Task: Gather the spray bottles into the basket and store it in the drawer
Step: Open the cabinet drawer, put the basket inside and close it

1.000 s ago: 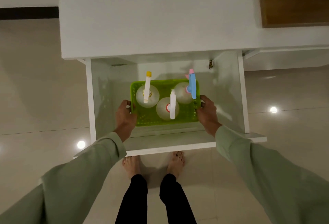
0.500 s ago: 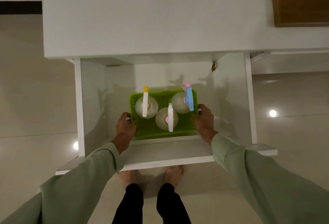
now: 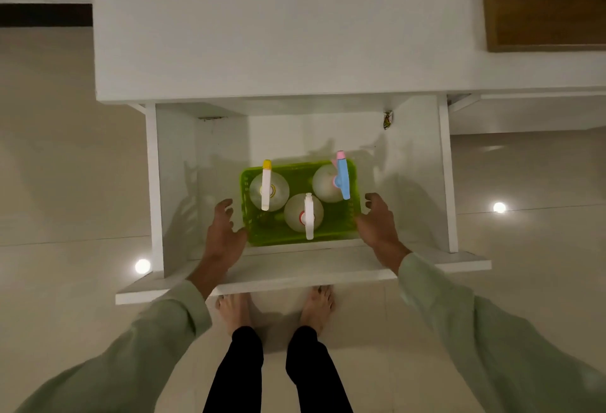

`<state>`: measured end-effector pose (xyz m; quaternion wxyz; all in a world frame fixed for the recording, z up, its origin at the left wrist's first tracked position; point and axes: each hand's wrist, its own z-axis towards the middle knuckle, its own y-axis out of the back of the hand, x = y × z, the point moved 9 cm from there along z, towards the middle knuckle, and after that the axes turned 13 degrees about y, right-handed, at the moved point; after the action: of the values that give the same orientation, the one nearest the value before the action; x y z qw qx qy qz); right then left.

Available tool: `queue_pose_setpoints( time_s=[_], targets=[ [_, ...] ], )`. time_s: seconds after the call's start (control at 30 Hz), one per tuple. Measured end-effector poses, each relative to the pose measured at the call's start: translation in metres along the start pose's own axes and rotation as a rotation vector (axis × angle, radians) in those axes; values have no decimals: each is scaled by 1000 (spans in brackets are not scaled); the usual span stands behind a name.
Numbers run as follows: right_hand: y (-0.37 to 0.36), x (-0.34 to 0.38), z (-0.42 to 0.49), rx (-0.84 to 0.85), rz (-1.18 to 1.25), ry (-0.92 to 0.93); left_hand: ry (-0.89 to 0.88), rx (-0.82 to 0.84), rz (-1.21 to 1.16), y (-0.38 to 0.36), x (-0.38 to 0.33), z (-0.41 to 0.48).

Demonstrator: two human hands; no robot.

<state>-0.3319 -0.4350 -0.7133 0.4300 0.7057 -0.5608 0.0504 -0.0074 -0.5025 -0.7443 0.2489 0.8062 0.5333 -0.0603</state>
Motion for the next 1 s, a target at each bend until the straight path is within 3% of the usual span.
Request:
queue_pose_setpoints(
  time_s=[0.07, 0.17, 0.3, 0.4, 0.57, 1.0],
  targets=[
    [14, 21, -32, -7, -49, 142, -152, -46, 172, 13, -11, -43],
    [22, 49, -92, -2, -204, 436, -323, 18, 355, 15, -10, -115],
    [-3, 56, -147, 290, -409, 675, -556, -3, 744, 0, -1, -173],
    [-14, 56, -151, 320, -666, 797, -595, -66, 816, -6, -6, -174],
    [-20, 64, -142, 238, -876, 852, -683, -127, 799, -9, -24, -174],
    [-4, 107, -90, -3, -845, 900, -854, -316, 818, -4, -90, -154]
  ],
)
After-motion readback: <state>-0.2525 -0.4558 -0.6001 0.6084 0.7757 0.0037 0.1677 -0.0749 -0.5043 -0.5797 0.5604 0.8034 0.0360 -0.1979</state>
